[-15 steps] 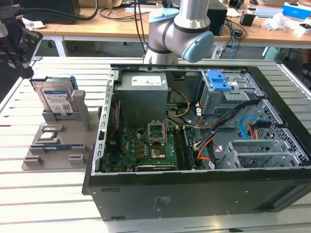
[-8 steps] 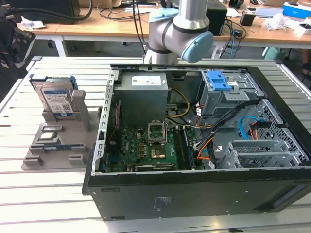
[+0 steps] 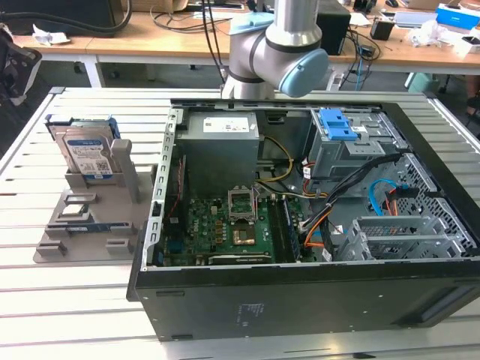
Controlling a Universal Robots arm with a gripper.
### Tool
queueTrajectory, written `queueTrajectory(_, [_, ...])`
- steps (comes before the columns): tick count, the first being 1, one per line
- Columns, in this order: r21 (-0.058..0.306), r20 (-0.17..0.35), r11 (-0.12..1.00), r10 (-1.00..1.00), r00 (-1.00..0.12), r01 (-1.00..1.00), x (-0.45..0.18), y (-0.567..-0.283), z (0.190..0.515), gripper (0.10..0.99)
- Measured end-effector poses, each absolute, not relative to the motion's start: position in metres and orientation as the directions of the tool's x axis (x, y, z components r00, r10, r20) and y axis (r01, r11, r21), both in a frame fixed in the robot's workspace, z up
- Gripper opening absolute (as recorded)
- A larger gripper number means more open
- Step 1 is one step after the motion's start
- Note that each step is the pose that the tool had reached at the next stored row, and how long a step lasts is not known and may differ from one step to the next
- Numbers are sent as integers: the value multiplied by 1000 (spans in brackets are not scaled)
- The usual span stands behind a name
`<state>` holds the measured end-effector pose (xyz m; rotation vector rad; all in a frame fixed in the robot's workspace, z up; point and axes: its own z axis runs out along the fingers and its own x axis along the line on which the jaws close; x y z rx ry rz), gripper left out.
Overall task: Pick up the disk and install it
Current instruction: 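Reach for the disk, then pick up the disk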
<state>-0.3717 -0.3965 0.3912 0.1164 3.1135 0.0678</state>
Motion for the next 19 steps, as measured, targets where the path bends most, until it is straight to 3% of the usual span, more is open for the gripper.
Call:
queueTrajectory(6, [42,-24,996,75,-997,74,-372,-383,390,106])
queueTrajectory(19, [42,-24,996,75,-997,74,-372,-382,390,106])
